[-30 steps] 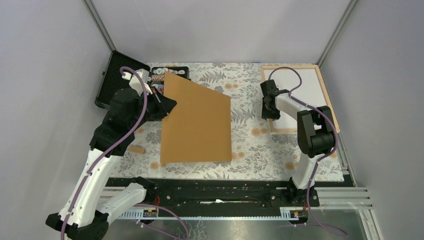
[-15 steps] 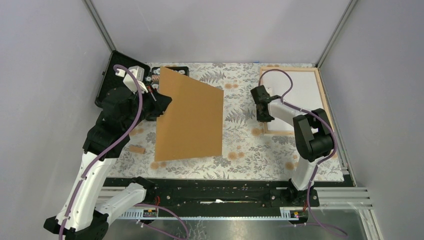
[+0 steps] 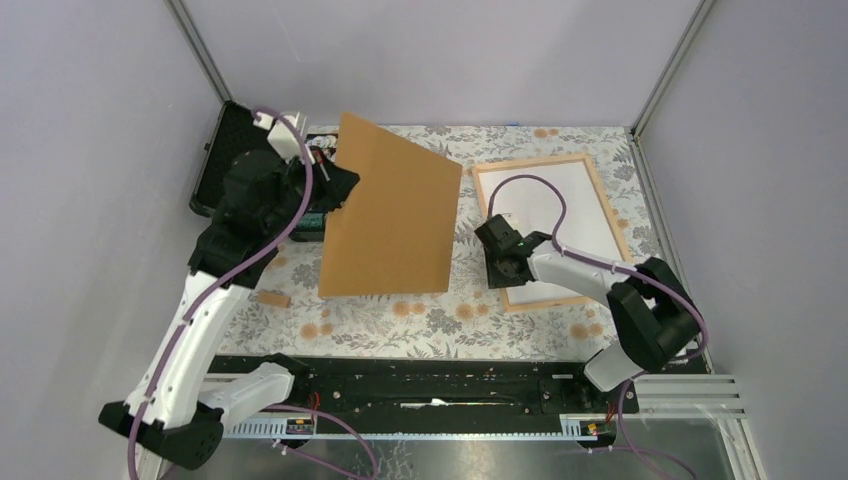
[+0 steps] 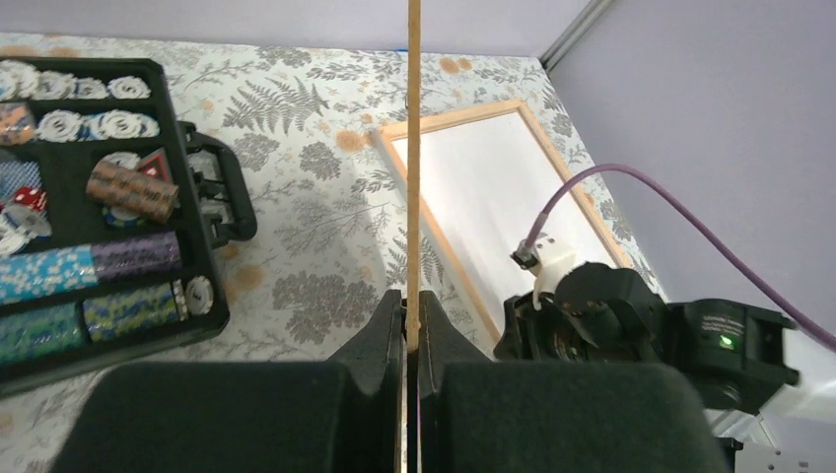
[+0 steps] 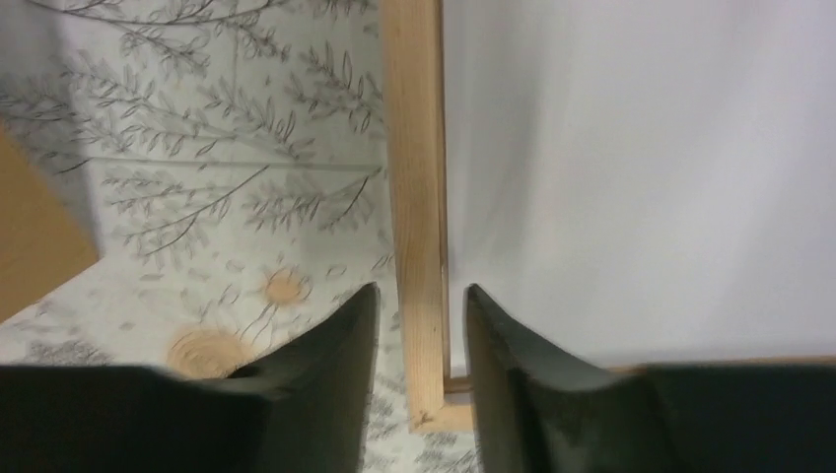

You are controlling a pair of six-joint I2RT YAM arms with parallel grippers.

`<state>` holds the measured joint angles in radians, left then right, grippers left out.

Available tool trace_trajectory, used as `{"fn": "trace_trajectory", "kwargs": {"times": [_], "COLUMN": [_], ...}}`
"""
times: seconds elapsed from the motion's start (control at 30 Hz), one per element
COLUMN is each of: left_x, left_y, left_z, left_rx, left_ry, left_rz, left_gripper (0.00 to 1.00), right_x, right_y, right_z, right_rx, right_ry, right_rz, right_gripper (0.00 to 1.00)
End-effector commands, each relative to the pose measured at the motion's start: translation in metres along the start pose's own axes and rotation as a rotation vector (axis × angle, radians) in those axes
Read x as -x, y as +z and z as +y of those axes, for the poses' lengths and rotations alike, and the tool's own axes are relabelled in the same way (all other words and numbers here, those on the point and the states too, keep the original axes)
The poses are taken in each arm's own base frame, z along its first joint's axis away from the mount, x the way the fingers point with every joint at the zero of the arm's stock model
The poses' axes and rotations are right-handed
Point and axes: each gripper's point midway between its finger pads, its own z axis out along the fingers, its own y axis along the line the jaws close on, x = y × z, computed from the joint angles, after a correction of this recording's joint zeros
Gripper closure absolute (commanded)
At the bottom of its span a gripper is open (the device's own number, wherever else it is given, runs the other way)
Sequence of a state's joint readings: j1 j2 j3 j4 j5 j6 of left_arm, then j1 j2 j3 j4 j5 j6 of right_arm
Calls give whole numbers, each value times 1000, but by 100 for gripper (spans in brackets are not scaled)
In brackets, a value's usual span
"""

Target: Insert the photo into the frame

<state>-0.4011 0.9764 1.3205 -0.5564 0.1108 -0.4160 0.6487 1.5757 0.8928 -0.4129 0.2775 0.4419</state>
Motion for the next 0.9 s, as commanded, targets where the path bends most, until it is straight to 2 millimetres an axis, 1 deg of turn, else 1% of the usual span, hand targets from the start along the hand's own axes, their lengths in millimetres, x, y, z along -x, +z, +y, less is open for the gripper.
{"fn": "trace_trajectory", "kwargs": {"times": [0.0, 0.03, 0.1, 0.17, 0.27, 0.33, 0.4, 0.47, 0.53, 0.6, 0.63, 0.7, 0.77, 0.83, 0.87], "left_x": [69, 75, 89, 106, 123, 126, 125, 115, 102, 88, 75, 62, 42, 17, 5], "left_y": [4, 7, 5, 1, -4, -5, -4, -2, 0, 1, 6, 9, 13, 18, 20], "left_z": [-47, -50, -58, -63, -75, -85, -91, -101, -109, -114, -112, -114, -114, -115, -115], "left_rx": [-182, -189, -191, -161, -140, -152, -149, -186, -221, -239, -230, -222, -247, -301, -320], "left_ry": [70, 85, 133, 178, 255, 315, 380, 467, 541, 608, 647, 711, 775, 833, 852], "left_rz": [-189, -196, -230, -274, -312, -325, -336, -350, -369, -385, -379, -409, -394, -355, -333], "left_gripper": [100, 100, 100, 100, 100, 100, 100, 100, 100, 100, 100, 100, 100, 100, 100], "right_x": [12, 23, 45, 65, 88, 104, 124, 143, 167, 182, 187, 193, 193, 191, 188], "right_y": [-48, -61, -85, -104, -120, -131, -143, -160, -185, -199, -204, -211, -212, -207, -203], "right_z": [19, 18, 10, -3, -20, -28, -29, -22, -17, -18, -22, -29, -34, -31, -26], "right_rx": [145, 154, 147, 151, 240, 319, 380, 439, 503, 541, 541, 532, 521, 531, 542], "right_ry": [84, 88, 104, 150, 300, 453, 663, 803, 901, 1006, 1050, 1115, 1174, 1205, 1205], "right_rz": [-41, -80, -155, -216, -242, -254, -273, -274, -297, -327, -349, -383, -396, -373, -350], "right_gripper": [41, 30, 17, 8, 1, 0, 0, 0, 0, 0, 0, 0, 0, 0, 0]}}
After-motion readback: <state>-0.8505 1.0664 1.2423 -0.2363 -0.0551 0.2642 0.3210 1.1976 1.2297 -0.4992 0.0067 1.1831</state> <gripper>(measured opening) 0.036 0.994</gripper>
